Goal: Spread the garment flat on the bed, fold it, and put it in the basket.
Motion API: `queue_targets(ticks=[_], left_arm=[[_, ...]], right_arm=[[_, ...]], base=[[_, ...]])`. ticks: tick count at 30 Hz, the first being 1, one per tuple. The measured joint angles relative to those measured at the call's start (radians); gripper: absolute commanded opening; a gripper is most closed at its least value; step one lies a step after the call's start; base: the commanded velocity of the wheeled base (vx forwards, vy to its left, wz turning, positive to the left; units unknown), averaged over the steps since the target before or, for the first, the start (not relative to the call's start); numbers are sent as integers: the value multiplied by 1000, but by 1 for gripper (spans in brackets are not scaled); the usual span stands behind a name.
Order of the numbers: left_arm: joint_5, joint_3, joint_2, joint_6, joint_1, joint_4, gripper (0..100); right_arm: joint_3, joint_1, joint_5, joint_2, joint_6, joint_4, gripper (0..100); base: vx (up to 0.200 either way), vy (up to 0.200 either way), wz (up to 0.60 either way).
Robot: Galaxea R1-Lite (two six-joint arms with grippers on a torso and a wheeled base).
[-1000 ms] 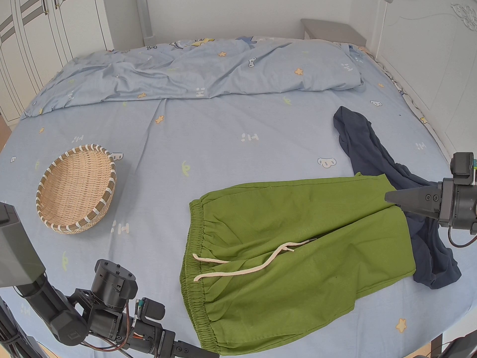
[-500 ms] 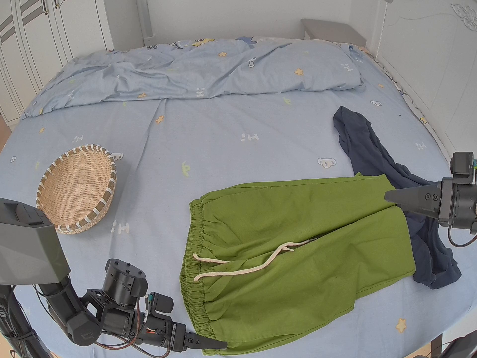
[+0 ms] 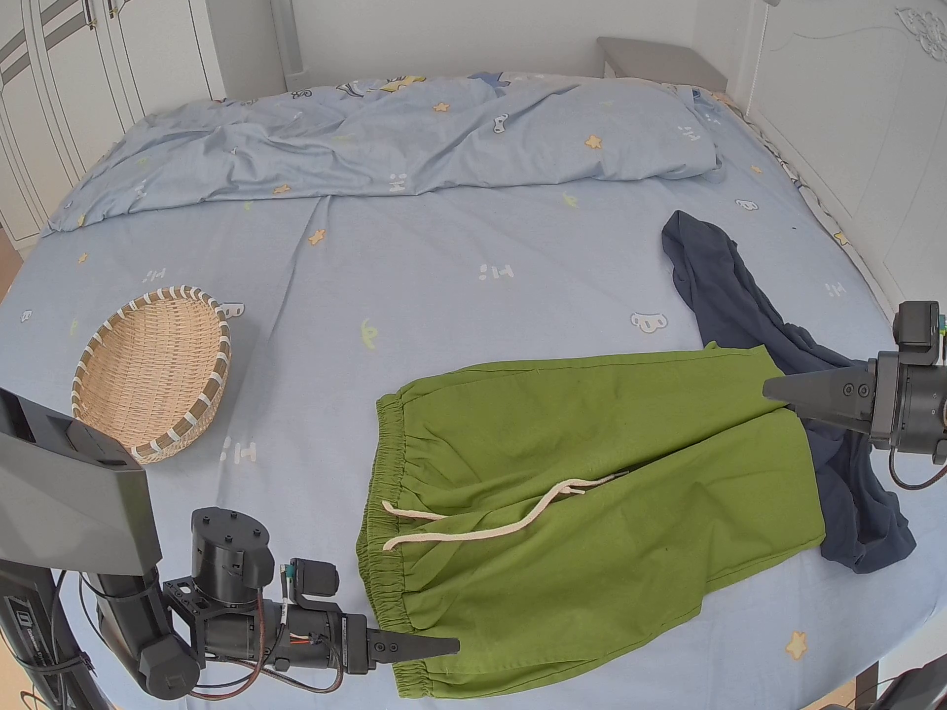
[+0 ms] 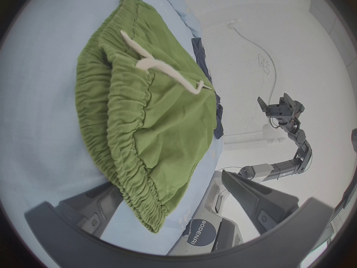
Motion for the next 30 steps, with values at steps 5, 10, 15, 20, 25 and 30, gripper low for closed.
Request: queue_targets(ticks=[5, 10, 15, 20, 25, 30], left_arm=[[-3, 69, 13, -32, 1, -116, 100], [-7, 94, 18, -53, 3, -128, 100], [-9, 100, 21, -56, 3, -125, 100], [-8, 100, 24, -56, 1, -124, 0], [-7, 100, 27, -56, 0, -125, 0], [-7, 100, 31, -57, 7, -112, 0]], right_arm=[[0, 0, 0, 1, 2, 0, 100], [-1, -1, -1, 1, 2, 0, 100], [-1, -5, 0, 1, 2, 0, 100], [-3, -7, 0, 1, 3, 0, 100], [-3, -7, 0, 1, 2, 0, 100], [-3, -7, 0, 1, 3, 0, 100]], base=[[0, 0, 0], [0, 0, 0], [0, 0, 0], [0, 0, 0], [0, 0, 0], [0, 0, 0]])
